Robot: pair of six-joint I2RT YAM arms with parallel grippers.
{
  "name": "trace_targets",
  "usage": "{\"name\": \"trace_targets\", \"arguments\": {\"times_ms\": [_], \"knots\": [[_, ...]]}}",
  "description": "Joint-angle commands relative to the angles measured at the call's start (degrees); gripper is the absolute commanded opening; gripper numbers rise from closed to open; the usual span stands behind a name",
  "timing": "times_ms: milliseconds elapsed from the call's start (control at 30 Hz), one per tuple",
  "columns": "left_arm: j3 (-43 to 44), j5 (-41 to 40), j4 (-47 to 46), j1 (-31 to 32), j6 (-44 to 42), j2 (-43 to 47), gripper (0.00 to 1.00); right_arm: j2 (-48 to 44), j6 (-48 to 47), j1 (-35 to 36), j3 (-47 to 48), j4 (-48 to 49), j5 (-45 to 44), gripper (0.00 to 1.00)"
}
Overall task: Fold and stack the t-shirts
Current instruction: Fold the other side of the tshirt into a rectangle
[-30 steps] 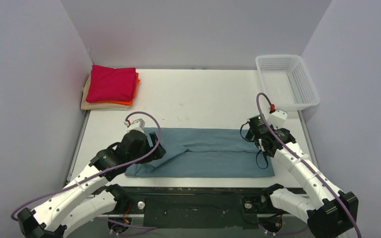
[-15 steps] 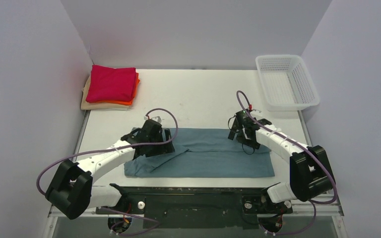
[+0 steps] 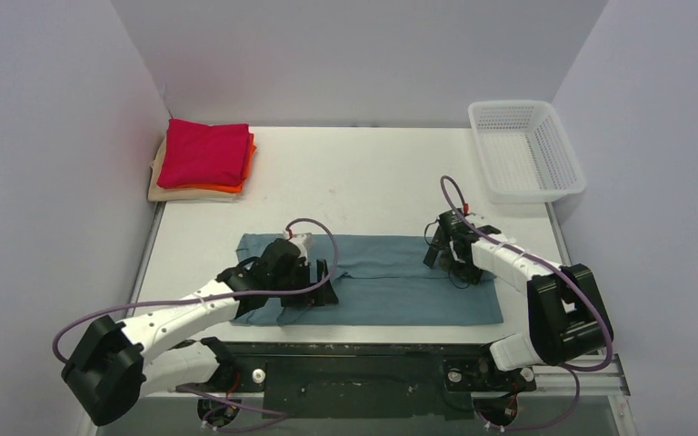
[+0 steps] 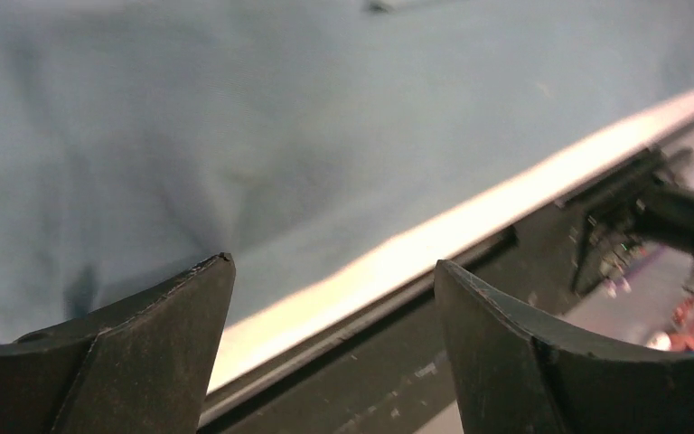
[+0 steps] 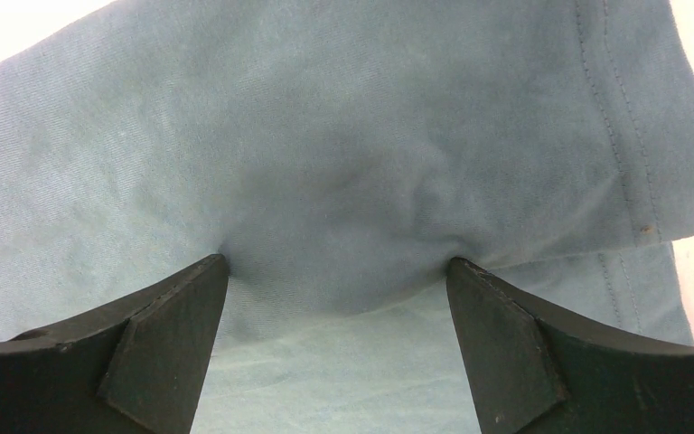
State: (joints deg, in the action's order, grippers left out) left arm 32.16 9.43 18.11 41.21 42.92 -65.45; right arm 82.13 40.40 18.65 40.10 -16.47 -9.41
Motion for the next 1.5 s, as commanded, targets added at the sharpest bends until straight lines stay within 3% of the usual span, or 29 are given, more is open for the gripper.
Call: {"name": "trace_targets", "arguments": {"times_ms": [0, 67, 167, 300, 367, 533, 700, 1200, 1467], "knots": [[-1.51, 6.94, -2.27, 4.86, 1.69, 6.53, 0.92, -2.13, 0.19, -0.57, -0.98, 0.19, 0.95, 0.85], [-1.83, 6.18, -0.25, 6.22, 1.96, 8.25, 0.92, -2.59, 0.20, -0.66, -1.42, 0.32, 1.06, 0.85], [0.36, -4.41, 7.00, 6.65, 1.87, 11.97, 0.92, -3.22, -0.03, -0.89, -1.84, 0.35, 1.14, 0.85], [3.86, -18.17, 9.90, 5.85, 1.36, 15.32, 0.92, -3.53, -0.26, -1.24, -1.95, 0.22, 1.45, 0.85], [4.62, -21.00, 8.82, 3.17, 1.92, 14.56, 0.92, -3.69, -0.45, -1.37, -1.90, 0.24, 1.39, 0.85], [2.40, -13.42, -1.22, -6.99, -0.22, 3.83, 0.93, -3.51, -0.61, -1.43, -1.85, 0.20, 1.67, 0.85], [5.18, -6.59, -4.53, -7.80, -2.74, -5.59, 0.93, -4.35, -0.68, -1.48, -1.78, 0.20, 1.94, 0.85], [1.63, -6.78, -5.36, 1.29, 1.34, -4.42, 0.93, -4.91, -0.70, -1.51, -2.91, 0.36, 1.89, 0.85], [4.54, -6.99, -5.85, 10.18, 5.13, -4.69, 0.93, -5.37, -0.59, -1.51, -3.12, 0.88, 2.68, 0.85]]}}
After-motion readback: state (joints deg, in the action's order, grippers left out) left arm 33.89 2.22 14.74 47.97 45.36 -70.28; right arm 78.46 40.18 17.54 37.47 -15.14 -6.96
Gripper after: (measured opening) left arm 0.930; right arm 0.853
